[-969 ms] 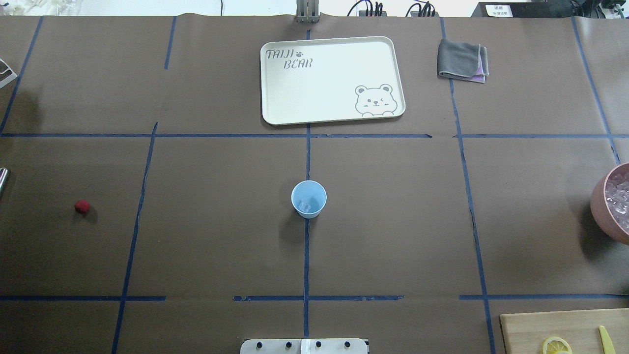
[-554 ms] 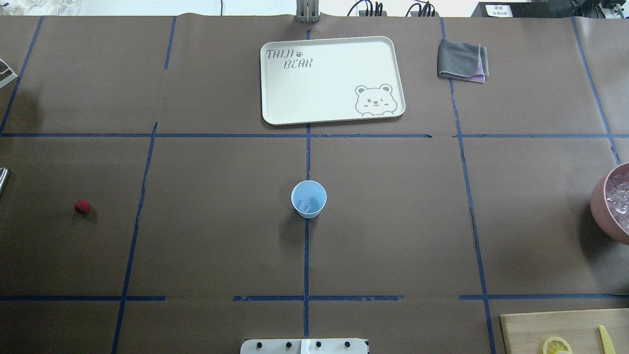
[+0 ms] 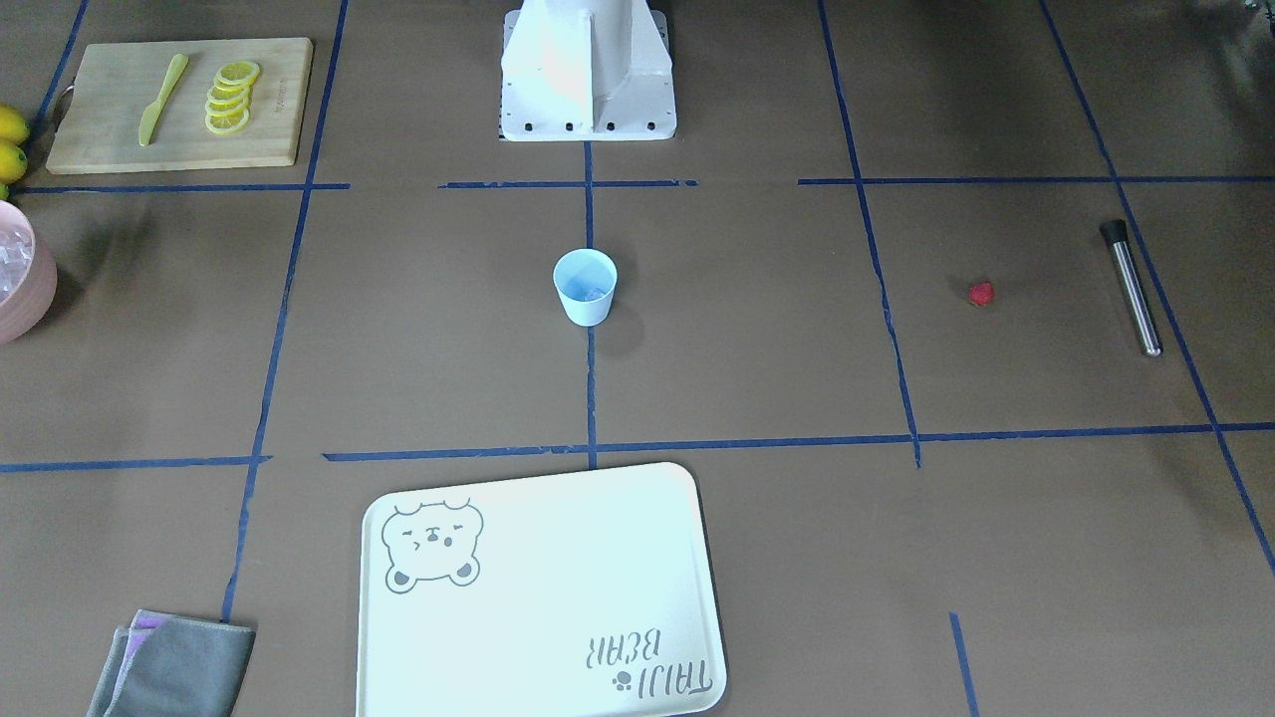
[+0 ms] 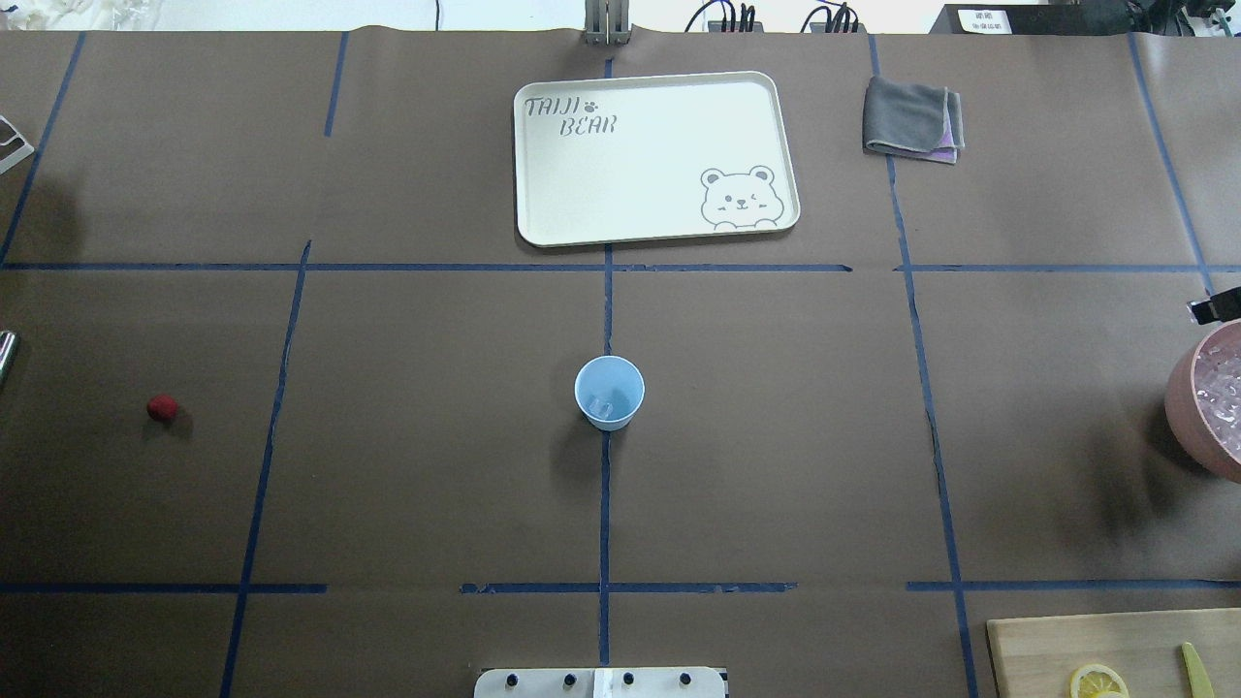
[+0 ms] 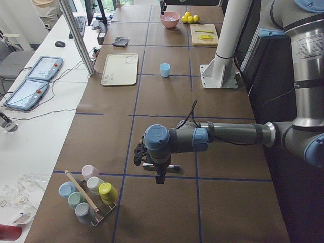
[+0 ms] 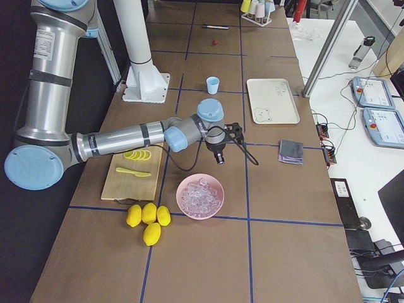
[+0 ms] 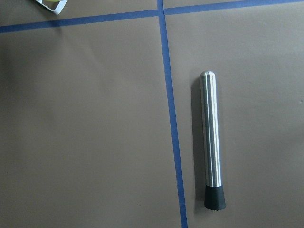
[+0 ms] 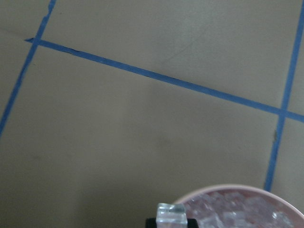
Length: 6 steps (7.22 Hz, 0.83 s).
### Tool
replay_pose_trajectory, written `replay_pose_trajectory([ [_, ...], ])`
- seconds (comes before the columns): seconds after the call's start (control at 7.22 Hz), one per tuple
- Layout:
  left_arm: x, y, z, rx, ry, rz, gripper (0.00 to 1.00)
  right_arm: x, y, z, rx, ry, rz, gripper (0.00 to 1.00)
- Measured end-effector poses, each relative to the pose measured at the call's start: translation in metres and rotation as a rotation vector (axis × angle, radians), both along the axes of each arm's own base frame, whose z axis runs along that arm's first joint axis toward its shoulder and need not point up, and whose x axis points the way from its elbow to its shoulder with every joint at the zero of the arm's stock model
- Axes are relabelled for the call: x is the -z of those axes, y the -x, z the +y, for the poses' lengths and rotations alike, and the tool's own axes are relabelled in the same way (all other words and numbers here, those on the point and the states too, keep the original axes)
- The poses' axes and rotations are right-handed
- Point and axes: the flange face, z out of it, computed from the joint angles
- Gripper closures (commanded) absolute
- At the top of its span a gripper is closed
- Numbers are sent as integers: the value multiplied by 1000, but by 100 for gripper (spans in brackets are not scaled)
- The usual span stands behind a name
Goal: Mash ice and strawberries in cup
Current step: 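Carry the ice cube with the right gripper over the blue cup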
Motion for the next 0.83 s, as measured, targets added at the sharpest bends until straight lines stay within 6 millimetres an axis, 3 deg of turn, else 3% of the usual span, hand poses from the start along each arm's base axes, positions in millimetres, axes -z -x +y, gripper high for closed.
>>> replay_pose_trajectory([
  [0.28,1,0,-1,0,-3,1,0,112,68,-40,12,91,3,100],
  [0.42,2,0,-1,0,-4,1,0,171,115,-47,12,139,11,100],
  [0.55,2,0,-1,0,-5,1,0,226,167,-44,-4,182,27,100],
  [0.83,2,0,-2,0,-6,1,0,310,271,-26,-76,245,50,100],
])
